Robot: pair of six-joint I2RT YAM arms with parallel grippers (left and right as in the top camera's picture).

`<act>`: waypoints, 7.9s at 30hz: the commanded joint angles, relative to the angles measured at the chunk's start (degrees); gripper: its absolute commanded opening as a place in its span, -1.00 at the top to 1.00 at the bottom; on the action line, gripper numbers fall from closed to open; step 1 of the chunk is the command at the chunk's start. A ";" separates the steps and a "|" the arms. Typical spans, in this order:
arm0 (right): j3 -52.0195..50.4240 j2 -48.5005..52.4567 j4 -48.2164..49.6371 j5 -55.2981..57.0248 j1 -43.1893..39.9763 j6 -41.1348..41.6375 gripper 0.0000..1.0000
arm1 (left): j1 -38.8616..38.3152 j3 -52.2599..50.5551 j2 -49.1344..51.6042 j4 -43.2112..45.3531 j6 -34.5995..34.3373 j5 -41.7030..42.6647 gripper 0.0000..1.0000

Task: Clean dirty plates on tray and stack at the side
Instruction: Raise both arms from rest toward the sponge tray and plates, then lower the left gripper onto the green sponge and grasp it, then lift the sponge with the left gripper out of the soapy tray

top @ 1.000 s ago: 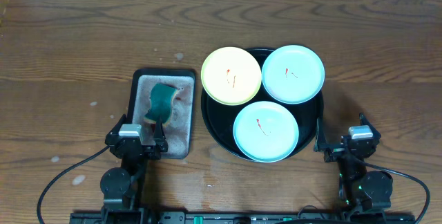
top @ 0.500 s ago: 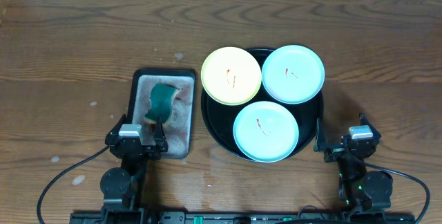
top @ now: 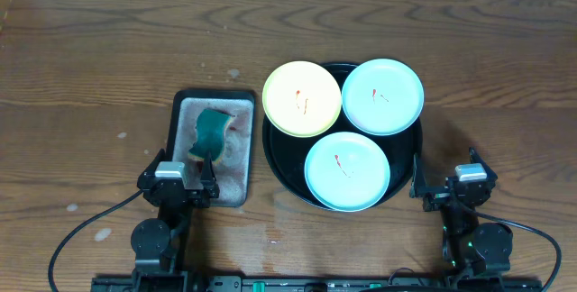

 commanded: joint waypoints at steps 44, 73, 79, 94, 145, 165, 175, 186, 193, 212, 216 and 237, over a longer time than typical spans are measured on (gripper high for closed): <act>-0.07 -0.37 -0.20 0.52 0.59 -0.52 -0.98 | 0.28 -0.59 -0.28 -2.47 0.96 0.63 -0.75; 15.10 16.35 -9.75 -4.37 0.59 10.01 -0.99 | 0.28 32.41 33.55 -28.65 -7.06 2.58 -0.75; 28.33 32.09 -18.08 -11.21 0.59 9.99 -0.99 | 0.28 45.68 45.24 -42.01 -7.06 2.58 -0.75; 47.78 51.32 -35.69 -23.87 0.59 7.17 -0.99 | 0.28 52.72 52.70 -52.98 -7.06 5.14 -0.75; 47.78 73.83 -38.60 -17.00 7.63 4.61 -0.72 | 0.17 60.81 99.23 -36.79 7.87 5.05 -0.54; 47.78 73.81 -38.62 -17.03 7.67 4.61 -0.64 | 0.13 56.37 99.43 -30.93 7.80 3.56 -0.22; 47.78 73.81 -38.62 -17.00 7.67 4.61 -0.63 | 0.13 54.29 99.41 -29.83 7.34 3.58 0.55; 47.78 73.81 -38.60 -16.98 7.67 4.61 -0.63 | 0.13 54.84 97.24 -31.63 5.86 4.31 0.85; 47.78 73.81 -38.62 -17.00 7.67 4.61 -0.62 | 0.15 55.19 91.06 -31.80 5.81 5.57 0.85; 47.78 73.81 -38.66 -17.00 7.67 4.61 -0.60 | -1.49 52.76 87.19 -33.70 -13.53 4.44 0.85; 47.78 73.81 -38.66 -17.00 7.67 4.61 -0.59 | -4.07 50.97 87.19 -32.85 -13.49 2.29 0.85; 47.78 73.81 -38.99 -17.00 7.67 4.61 -0.58 | -14.19 49.75 91.84 -30.08 -20.17 -0.92 0.85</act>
